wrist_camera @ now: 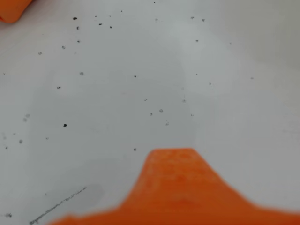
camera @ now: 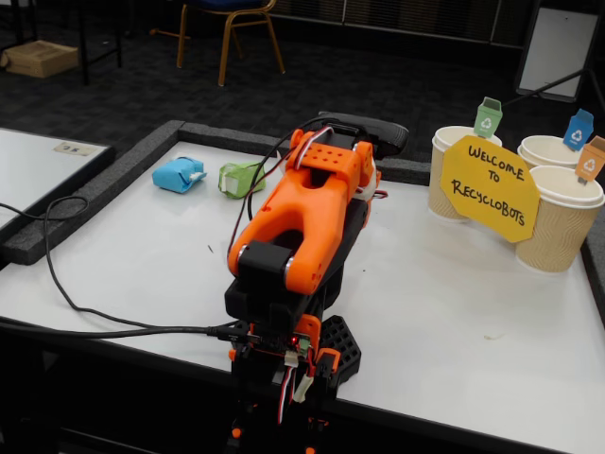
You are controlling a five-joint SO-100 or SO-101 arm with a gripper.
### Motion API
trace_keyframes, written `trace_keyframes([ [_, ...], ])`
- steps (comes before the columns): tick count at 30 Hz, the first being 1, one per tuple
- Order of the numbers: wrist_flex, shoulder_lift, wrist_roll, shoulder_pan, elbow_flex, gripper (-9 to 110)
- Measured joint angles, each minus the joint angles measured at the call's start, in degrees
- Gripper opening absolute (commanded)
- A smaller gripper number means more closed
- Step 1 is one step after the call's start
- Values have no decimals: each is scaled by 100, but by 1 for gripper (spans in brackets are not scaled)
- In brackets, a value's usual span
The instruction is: Sort rubbish by color.
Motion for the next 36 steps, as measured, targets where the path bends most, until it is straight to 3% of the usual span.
trace_keyframes([
  [19,62,0,0,-343,-1274,0],
  [36,896,0,0,-835,-2979,0],
])
